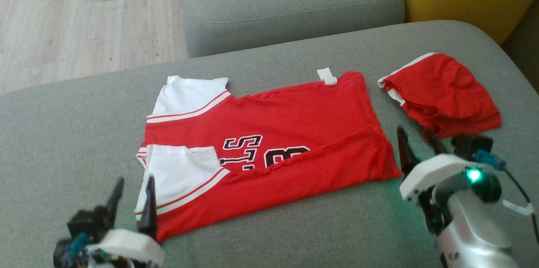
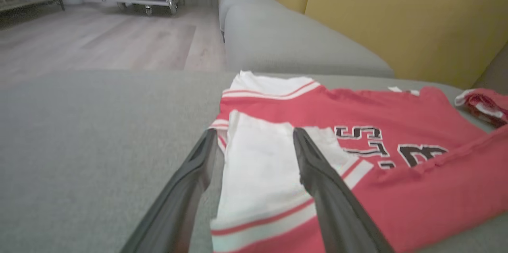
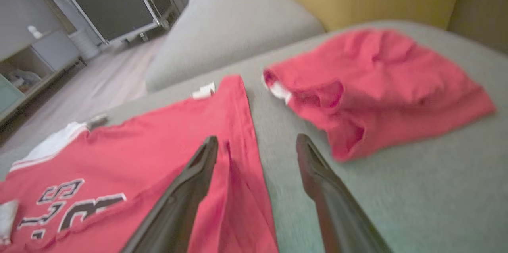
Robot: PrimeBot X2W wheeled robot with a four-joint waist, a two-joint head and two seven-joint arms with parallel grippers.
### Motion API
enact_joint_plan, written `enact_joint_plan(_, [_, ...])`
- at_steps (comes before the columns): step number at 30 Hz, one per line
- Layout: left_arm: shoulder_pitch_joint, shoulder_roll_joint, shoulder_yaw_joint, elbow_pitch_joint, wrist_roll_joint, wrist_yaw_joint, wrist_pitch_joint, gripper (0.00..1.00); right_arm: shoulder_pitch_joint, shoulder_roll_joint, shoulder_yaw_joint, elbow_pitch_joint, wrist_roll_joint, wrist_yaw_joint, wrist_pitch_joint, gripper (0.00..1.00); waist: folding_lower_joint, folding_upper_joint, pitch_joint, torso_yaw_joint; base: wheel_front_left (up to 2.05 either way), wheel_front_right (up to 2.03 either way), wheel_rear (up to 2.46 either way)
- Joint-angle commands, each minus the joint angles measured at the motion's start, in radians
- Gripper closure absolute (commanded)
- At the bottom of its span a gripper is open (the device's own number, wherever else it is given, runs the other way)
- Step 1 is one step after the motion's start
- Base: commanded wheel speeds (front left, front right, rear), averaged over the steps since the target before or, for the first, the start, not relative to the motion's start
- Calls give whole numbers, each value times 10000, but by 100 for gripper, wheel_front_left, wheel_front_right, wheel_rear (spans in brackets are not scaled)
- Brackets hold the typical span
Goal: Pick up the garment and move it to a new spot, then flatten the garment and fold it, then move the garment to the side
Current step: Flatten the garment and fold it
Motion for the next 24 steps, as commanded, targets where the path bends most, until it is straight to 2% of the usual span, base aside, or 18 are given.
enact_joint_plan(1, [-730,140,482,-407,87,67,-249,0,-222,37,216,-519,-143,-7,-299,0,-1,0,42,-21,0,0,0])
enact_joint_plan(6, [-1057,-107,898,-1343,330,63,-789,0,142,114,288,-2034,-687,-7,-1409,0,-1,0,234,-108,0,0,0])
enact_joint_plan(10, [-1066,-705,1702,-2550,485,-187,-809,0,557,171,-1,-3305,-1590,-7,-1671,0,-1,0,476,-154,0,0,0])
enact_joint_plan(14, [-1229,-992,1968,-2334,954,-529,-812,0,1065,255,-112,-4599,-1713,-7,-1688,0,-1,0,847,-265,0,0,0])
enact_joint_plan(19, [-2566,-490,1706,-1199,1515,-698,-650,0,929,262,-60,-5281,-1409,-7,-1690,0,-1,0,1654,-351,0,0,0])
enact_joint_plan(24, [-4884,514,1058,114,1868,-941,809,0,352,264,36,-5673,-1248,-7,-1691,0,-1,0,2732,-606,0,0,0])
